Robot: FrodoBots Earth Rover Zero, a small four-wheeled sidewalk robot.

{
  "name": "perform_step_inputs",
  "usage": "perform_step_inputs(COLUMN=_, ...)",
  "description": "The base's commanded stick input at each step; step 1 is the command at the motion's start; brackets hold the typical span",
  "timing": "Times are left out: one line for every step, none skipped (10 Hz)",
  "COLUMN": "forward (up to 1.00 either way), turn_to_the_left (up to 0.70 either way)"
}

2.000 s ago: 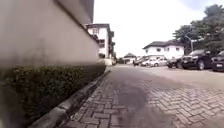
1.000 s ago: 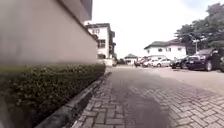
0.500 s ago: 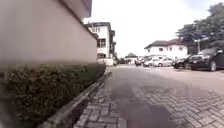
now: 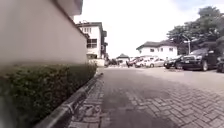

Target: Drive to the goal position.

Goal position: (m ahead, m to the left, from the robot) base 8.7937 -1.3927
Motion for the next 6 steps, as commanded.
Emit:
perform_step_inputs(forward=0.69, turn_to_the_left=0.03)
perform_step_inputs(forward=0.69, turn_to_the_left=0.03)
perform_step_inputs(forward=0.69, turn_to_the_left=0.03)
perform_step_inputs(forward=0.69, turn_to_the_left=0.03)
perform_step_inputs(forward=0.69, turn_to_the_left=0.03)
perform_step_inputs(forward=0.69, turn_to_the_left=0.03)
